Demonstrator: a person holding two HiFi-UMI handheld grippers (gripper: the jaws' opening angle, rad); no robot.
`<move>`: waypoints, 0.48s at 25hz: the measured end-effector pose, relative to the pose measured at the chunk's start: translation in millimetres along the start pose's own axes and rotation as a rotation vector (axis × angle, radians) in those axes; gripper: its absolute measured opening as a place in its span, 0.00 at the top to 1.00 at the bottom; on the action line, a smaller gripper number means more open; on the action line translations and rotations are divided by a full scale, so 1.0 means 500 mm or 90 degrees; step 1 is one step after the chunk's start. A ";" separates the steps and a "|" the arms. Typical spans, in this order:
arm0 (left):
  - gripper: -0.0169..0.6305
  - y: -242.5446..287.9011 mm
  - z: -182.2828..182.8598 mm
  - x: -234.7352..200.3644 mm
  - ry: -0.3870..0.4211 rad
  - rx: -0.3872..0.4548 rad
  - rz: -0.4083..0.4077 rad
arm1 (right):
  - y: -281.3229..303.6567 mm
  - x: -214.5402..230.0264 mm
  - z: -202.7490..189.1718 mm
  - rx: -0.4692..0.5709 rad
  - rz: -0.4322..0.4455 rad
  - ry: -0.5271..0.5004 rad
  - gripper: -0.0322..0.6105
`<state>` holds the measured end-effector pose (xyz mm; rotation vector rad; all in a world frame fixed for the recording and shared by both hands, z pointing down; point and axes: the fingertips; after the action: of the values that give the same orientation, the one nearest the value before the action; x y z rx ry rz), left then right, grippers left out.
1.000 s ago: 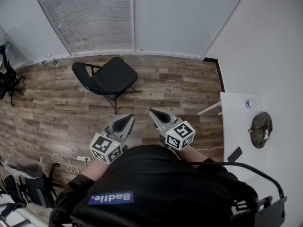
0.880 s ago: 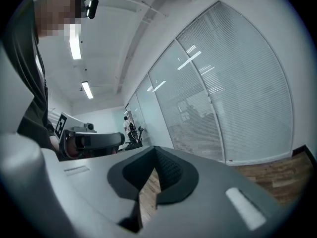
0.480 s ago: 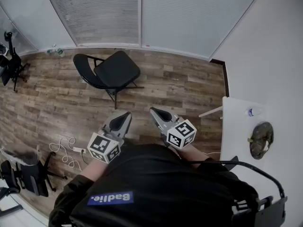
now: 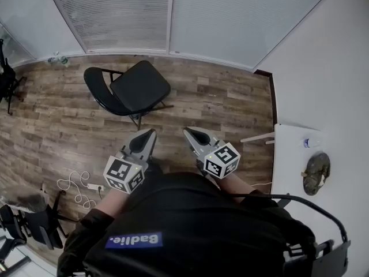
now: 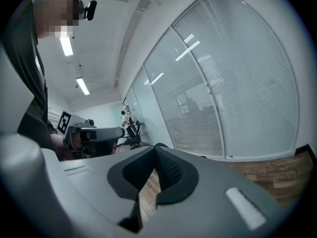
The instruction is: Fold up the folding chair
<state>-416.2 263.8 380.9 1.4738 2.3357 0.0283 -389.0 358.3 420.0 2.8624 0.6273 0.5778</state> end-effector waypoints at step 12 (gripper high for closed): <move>0.97 0.038 0.095 -0.333 -0.004 -0.008 -0.024 | 0.348 0.031 0.085 -0.017 -0.021 0.012 0.95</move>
<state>-321.3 118.0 391.5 1.4215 2.3535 0.0285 -294.2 205.4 426.2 2.8189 0.6643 0.6042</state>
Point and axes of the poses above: the fingertips, and each gripper's own axes: y forward along the fingers, x to its right, z out of its top, and after that the axes turned 1 degree about -y, right-handed
